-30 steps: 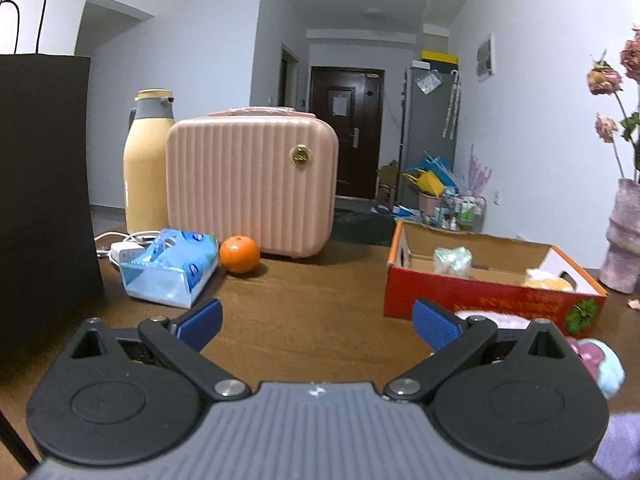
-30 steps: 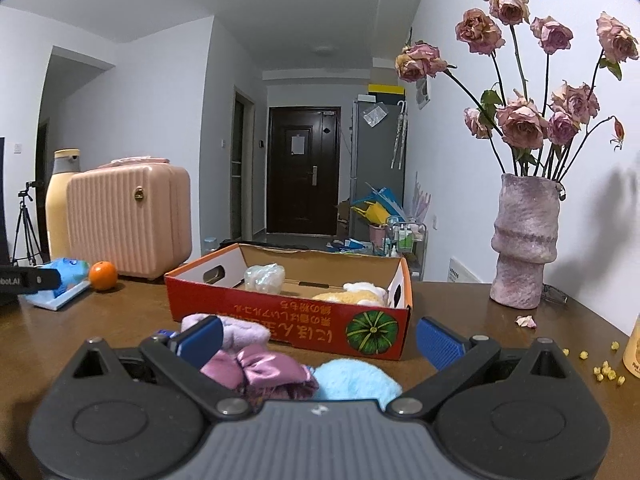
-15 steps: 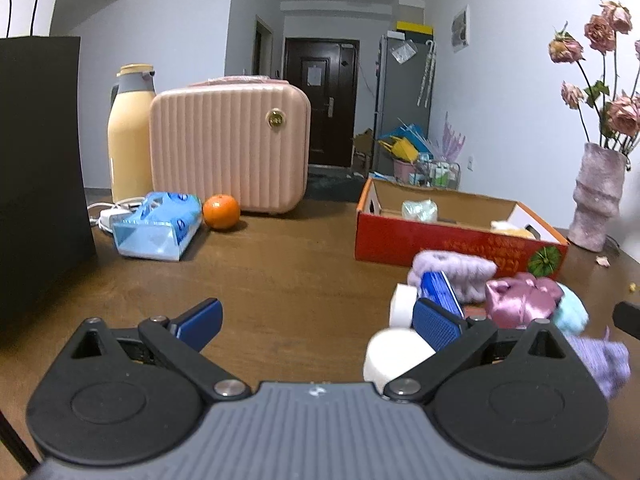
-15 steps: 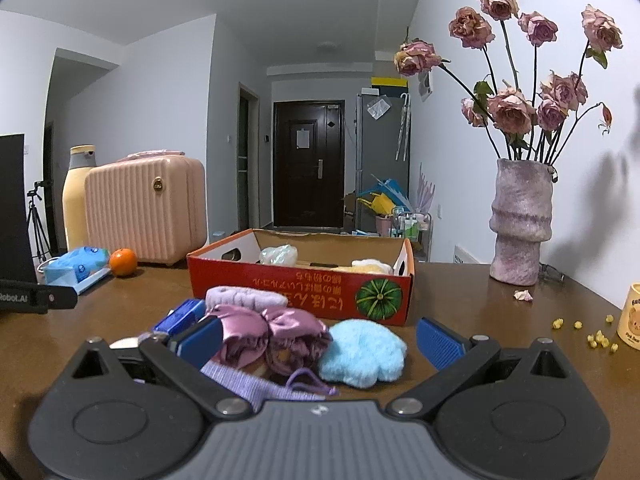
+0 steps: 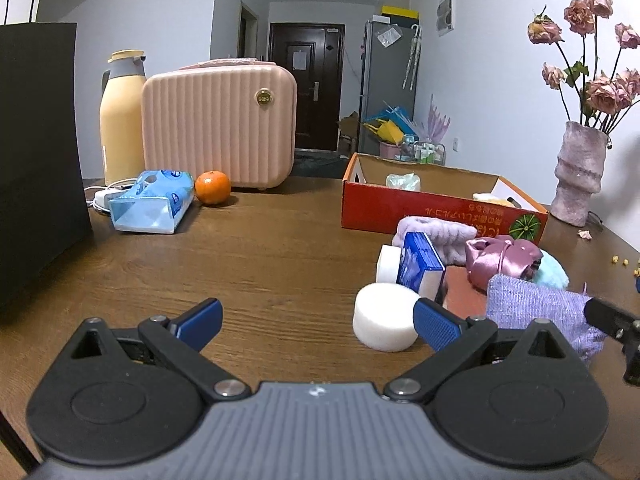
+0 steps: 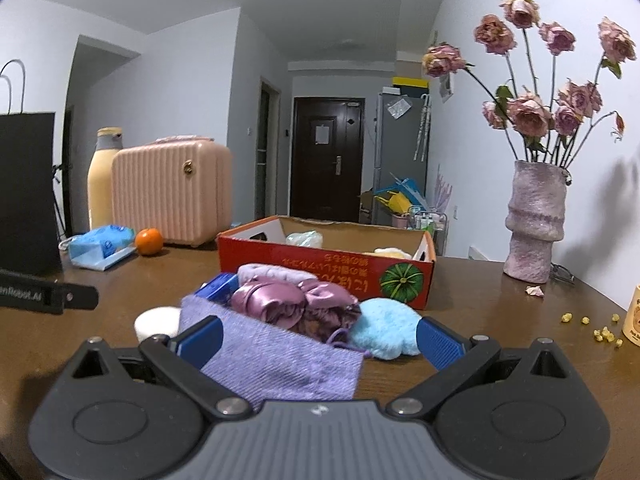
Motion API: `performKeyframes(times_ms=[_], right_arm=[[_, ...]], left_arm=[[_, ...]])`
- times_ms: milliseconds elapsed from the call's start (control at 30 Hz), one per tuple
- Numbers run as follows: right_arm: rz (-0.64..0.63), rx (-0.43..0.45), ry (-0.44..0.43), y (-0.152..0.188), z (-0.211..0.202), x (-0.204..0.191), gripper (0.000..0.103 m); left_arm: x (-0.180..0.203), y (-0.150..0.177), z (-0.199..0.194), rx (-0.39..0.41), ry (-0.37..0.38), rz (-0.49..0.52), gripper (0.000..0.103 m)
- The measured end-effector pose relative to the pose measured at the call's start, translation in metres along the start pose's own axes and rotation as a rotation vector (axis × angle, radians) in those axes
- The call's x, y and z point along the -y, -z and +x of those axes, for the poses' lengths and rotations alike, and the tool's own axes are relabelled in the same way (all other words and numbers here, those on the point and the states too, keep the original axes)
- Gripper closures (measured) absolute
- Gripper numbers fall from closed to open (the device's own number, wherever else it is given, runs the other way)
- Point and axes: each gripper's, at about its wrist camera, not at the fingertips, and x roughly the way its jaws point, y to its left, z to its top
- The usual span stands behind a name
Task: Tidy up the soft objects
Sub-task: 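Move both tools back toward the remaining soft items on the table, then close the right tool on the lavender drawstring pouch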
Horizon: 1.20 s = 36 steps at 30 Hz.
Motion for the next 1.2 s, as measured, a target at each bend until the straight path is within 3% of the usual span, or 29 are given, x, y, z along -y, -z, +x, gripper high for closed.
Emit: performKeyframes(times_ms=[467,667,900,1200], right_arm=[[-0.074,-0.111,-0.088,0.003,0.032,-0.027,0.000],[-0.113,-0.214,-0.113,0.008,0.060,-0.040,0.000],[-0.089,-0.325,-0.164,0.014,0.083,-0.038,0.000],[-0.085,-0.386,-0.185,0.018,0.090,-0.038,0.000]], left_arm=[[0.001,0.001,0.008,-0.045,-0.006,-0.001,0.000],[-0.001,0.002,0.013,-0.073,-0.006,-0.010,0.000],[-0.001,0.002,0.015,-0.091,-0.006,-0.012,0.000],[-0.001,0.003,0.018,-0.101,-0.016,-0.009,0.000]])
